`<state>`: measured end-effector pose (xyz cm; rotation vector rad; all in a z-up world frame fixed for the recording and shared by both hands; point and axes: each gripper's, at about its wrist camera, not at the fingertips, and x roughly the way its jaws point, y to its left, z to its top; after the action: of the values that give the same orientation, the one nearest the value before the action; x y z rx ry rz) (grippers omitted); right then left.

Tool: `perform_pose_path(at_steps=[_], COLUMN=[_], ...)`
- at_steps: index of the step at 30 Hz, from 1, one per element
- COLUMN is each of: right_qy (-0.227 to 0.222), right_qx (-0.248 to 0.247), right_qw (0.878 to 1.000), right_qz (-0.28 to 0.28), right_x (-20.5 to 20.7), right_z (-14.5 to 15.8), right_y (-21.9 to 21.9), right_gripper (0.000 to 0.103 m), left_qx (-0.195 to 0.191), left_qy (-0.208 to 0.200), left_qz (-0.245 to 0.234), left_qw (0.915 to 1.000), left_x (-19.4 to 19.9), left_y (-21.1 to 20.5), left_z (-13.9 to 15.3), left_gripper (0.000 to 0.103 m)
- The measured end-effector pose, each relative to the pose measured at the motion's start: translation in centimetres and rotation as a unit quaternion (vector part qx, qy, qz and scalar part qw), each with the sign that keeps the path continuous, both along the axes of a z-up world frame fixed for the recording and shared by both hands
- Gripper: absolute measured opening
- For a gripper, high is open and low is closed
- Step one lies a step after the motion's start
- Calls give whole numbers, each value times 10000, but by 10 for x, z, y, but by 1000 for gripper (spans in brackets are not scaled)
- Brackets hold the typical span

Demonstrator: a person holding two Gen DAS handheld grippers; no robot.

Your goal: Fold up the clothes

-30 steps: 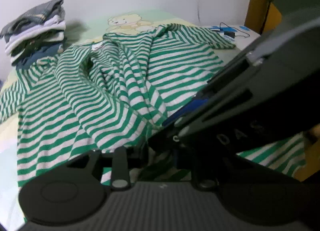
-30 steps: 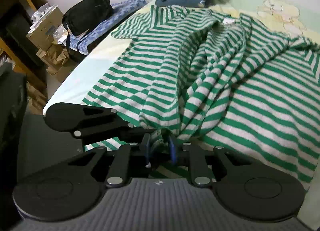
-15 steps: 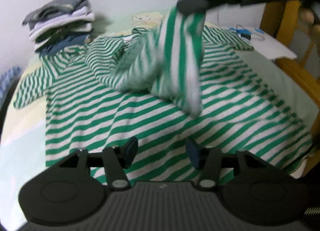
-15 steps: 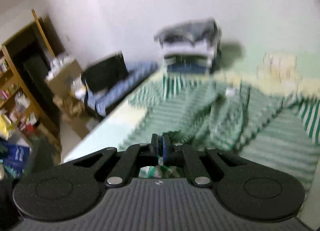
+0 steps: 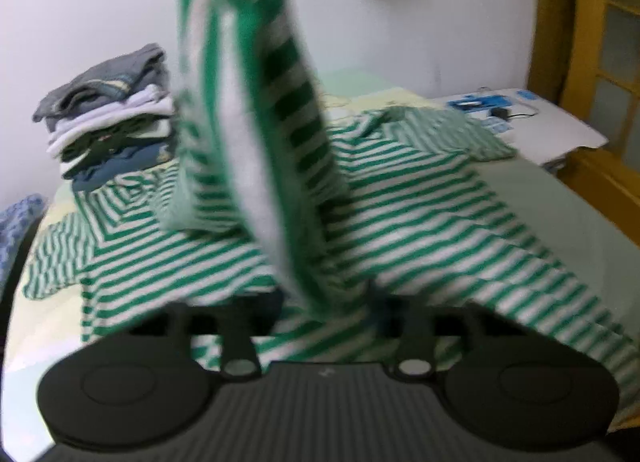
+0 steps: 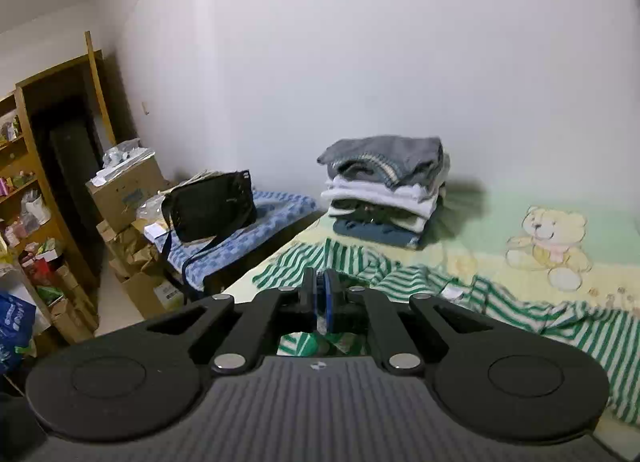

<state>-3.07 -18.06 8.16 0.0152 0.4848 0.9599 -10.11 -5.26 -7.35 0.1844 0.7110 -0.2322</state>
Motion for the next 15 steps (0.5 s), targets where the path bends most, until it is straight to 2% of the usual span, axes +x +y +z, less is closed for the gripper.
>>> perform_pose_path(at_steps=[2, 7, 9, 11, 15], right_qy=[-45, -94, 42, 269, 853], right_qx=[62, 355, 306, 183, -559], right_qw=[10000, 9990, 9993, 9993, 9946], right_qz=[-61, -239, -224, -158, 194], right_x=[-2, -6, -8, -11, -30], right_z=[4, 13, 10, 2, -35], right_y=[-6, -32, -39, -45, -45], right_gripper=[4, 4, 4, 4, 4], left_qx=[107, 563, 689, 810, 1108], left_qy=[-113, -794, -876, -854, -361], left_qz=[155, 549, 674, 725, 498], left_qw=[9998, 9937, 9915, 9904, 9919], left_x=[5, -17, -24, -34, -43], left_y=[7, 30, 39, 47, 44], left_z=[6, 38, 46, 48, 20], left_gripper=[5, 5, 5, 5, 6])
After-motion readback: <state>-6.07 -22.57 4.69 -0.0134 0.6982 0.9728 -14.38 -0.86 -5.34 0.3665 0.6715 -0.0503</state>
